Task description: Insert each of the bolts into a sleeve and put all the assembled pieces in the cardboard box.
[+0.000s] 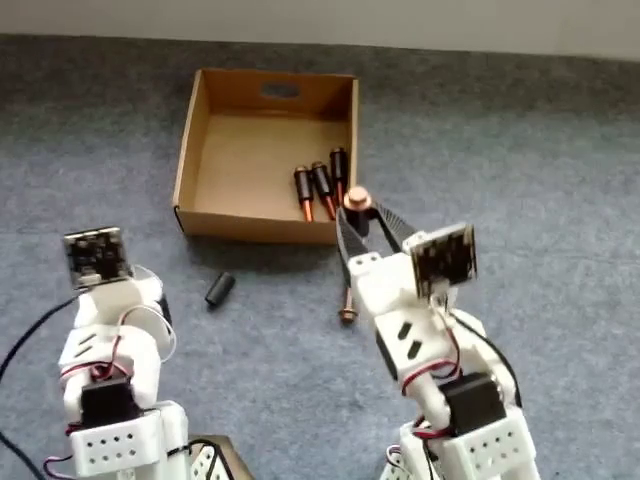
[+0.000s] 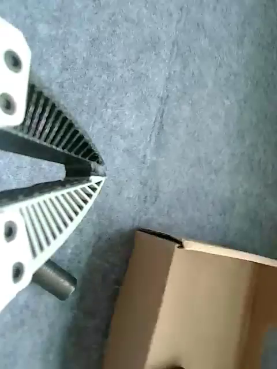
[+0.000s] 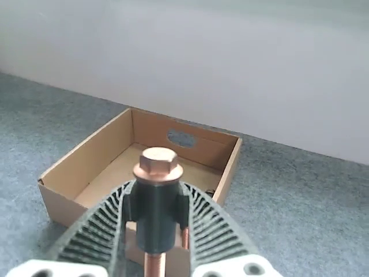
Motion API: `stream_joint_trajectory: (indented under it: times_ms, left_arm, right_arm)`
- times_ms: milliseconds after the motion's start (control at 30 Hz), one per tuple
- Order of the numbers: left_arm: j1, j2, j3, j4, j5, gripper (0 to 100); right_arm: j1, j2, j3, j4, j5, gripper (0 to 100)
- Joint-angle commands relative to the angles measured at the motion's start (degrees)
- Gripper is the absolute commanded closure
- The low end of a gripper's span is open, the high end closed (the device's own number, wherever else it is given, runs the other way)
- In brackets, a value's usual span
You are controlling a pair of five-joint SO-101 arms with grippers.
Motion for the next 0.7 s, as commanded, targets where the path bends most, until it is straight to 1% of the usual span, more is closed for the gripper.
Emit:
stream_joint_trajectory:
  times_ms: [0,100,200,267,333,400,567,667]
  left_arm:
    - [4.09,-2.42,8.04,-4.48,-2.29,97]
    - [7.25,-4.88,10.15,-5.10,-2.46,97]
    - [7.60,-6.55,12.70,-5.45,-2.46,97]
    - [7.69,-6.99,13.14,-5.36,-4.92,97]
    - [7.78,-6.99,13.14,-5.19,-8.79,97]
    - [8.92,-6.99,13.14,-5.10,-10.73,97]
    - [11.47,-6.99,13.14,-3.08,-13.63,97]
    - [11.74,-6.99,13.14,-2.99,-13.98,97]
  right_arm:
    - [-0.40,15.52,-15.69,0.22,-3.78,99.2]
    - [-0.40,26.42,-22.81,0.13,-6.15,99.2]
    - [-0.40,36.35,-28.97,-0.04,-9.23,99.2]
    - [-0.40,42.77,-33.10,-0.22,-10.73,99.2]
    - [-1.10,49.63,-38.02,-0.22,-11.34,99.2]
    - [-2.33,56.75,-43.38,-0.22,-11.25,99.2]
    - [-3.91,72.57,-54.90,-0.22,-11.08,99.2]
    - [-3.82,80.66,-60.70,-0.13,-10.99,99.2]
